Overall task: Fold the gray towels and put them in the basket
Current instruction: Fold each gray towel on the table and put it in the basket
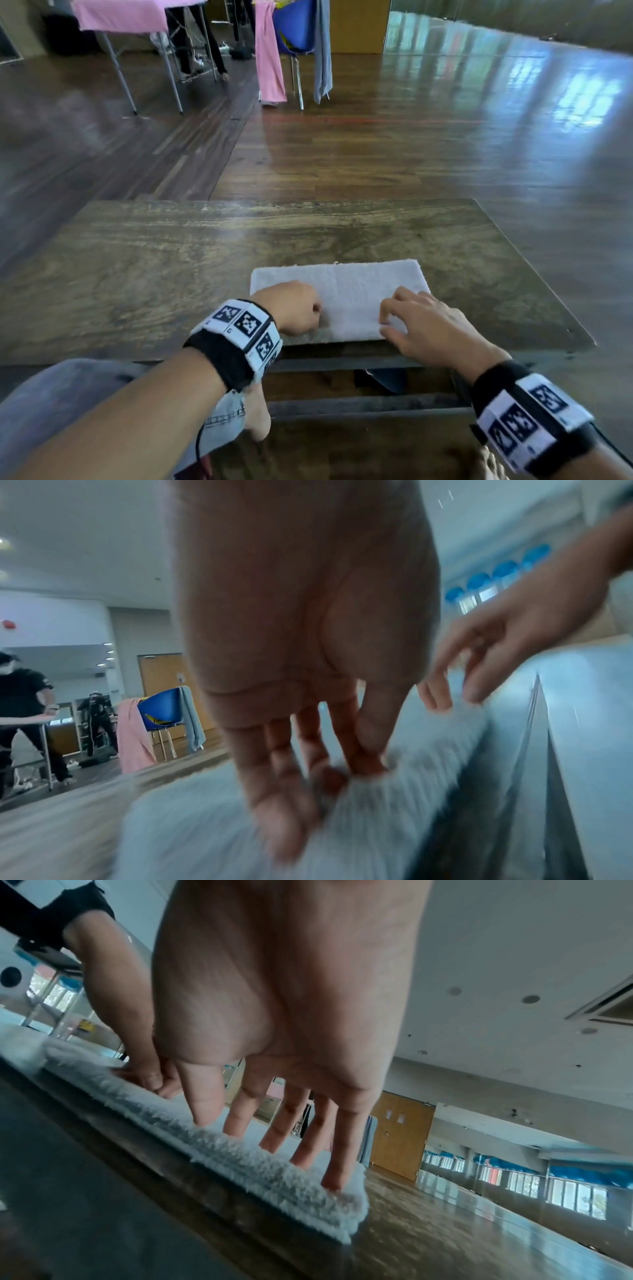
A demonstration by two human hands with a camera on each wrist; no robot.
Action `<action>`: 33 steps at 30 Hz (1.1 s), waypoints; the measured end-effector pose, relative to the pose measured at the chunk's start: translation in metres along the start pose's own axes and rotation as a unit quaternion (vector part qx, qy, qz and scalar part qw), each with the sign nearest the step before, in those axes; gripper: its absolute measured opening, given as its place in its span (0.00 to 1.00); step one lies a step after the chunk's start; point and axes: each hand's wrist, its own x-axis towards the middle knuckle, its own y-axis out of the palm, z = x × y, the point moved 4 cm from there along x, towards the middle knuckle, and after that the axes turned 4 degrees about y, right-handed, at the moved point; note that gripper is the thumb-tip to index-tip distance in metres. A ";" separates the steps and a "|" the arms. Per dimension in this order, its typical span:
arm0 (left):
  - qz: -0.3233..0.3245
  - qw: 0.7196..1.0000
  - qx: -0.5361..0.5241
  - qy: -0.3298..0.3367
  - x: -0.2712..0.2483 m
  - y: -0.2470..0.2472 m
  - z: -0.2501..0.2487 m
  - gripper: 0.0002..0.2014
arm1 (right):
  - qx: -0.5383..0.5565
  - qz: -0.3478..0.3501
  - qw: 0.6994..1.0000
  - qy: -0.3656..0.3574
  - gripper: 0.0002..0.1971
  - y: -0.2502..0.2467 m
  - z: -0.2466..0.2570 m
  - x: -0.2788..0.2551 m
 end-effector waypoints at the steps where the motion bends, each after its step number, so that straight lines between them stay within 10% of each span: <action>1: 0.004 1.000 -0.017 -0.003 -0.004 0.002 -0.003 0.12 | 0.003 -0.002 1.000 0.008 0.09 0.002 0.002 -0.006; 7: -0.289 0.957 -0.020 0.011 -0.014 0.010 -0.030 0.09 | 0.094 -0.132 0.985 -0.054 0.18 0.014 0.045 0.003; 10: -0.238 0.970 -0.044 -0.021 0.001 0.041 -0.030 0.27 | 0.089 -0.084 0.991 -0.048 0.28 0.037 0.061 0.019; 33: -0.199 0.970 -0.024 -0.136 0.002 0.060 0.011 0.36 | 0.050 -0.083 0.993 0.063 0.41 0.060 -0.001 0.026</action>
